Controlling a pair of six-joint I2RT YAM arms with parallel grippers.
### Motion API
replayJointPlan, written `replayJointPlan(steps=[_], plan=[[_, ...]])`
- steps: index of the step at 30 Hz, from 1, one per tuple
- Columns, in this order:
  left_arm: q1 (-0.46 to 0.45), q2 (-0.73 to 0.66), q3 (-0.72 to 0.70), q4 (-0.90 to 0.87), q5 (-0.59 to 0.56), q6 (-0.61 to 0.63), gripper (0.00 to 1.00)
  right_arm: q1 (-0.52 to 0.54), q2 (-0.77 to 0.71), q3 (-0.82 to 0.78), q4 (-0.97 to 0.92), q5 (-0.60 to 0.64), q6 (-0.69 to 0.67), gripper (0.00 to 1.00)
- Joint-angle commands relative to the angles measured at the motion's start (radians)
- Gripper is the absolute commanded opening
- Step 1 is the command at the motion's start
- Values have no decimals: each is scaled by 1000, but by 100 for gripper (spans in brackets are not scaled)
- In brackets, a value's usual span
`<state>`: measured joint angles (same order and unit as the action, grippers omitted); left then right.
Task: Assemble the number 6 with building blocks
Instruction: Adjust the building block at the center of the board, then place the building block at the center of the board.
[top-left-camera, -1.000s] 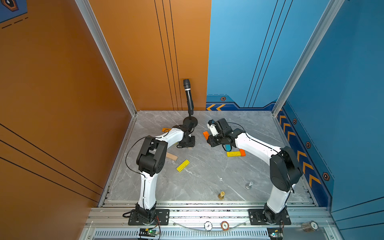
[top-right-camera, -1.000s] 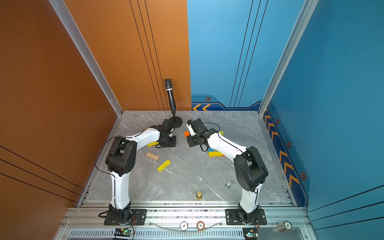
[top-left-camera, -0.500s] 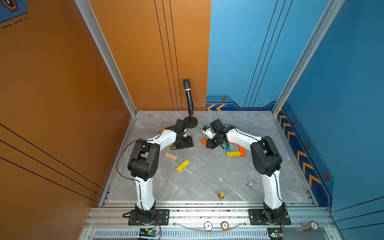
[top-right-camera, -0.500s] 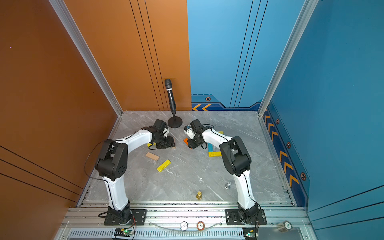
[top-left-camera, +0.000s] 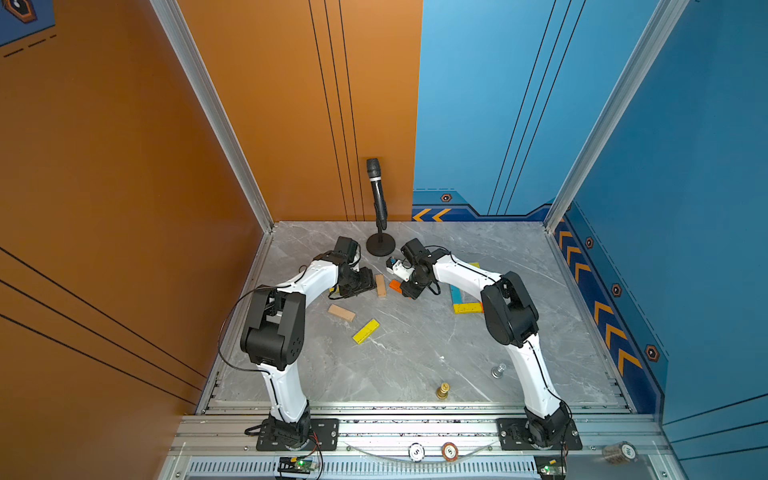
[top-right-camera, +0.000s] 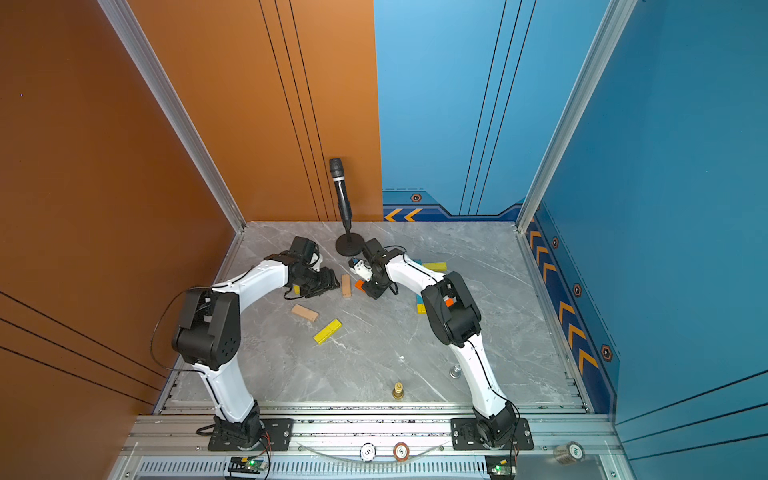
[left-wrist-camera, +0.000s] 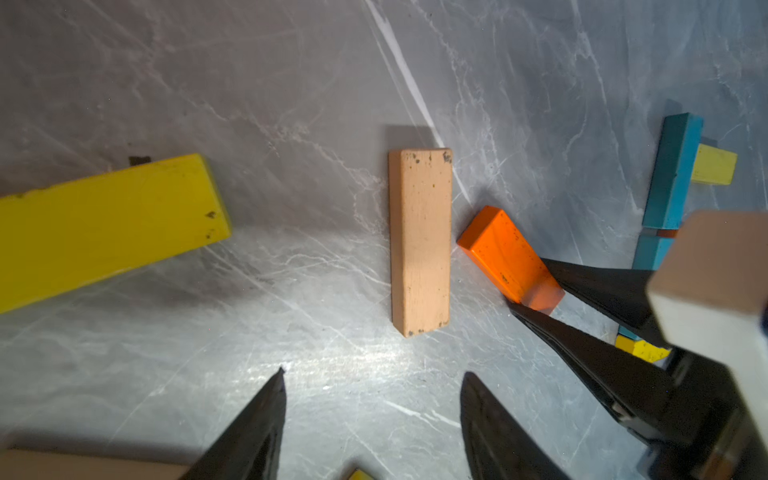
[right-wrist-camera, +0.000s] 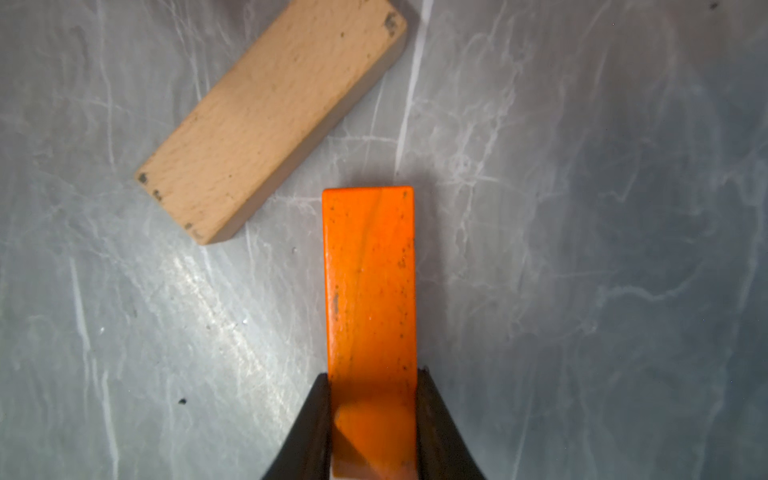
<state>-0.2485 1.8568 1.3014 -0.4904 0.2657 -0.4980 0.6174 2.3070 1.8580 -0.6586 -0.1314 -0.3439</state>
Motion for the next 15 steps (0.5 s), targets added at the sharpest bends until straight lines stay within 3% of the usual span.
replayJointPlan(steps=[1,4,8,13,15], plan=[[7,-9,-7,-30,-1,9,68,7,30,30,-68,99,-67,42],[6,4,1,-34,-10,18,68,-6,-9,19,-50,76,-52,52],[-4,31,30,-47,-28,32,69,-22,-111,-78,37,33,-4,57],[-17,85,90,-73,-80,47,70,-42,-258,-236,156,-16,188,55],[-24,106,112,-75,-108,49,70,-43,-305,-305,207,-3,322,48]])
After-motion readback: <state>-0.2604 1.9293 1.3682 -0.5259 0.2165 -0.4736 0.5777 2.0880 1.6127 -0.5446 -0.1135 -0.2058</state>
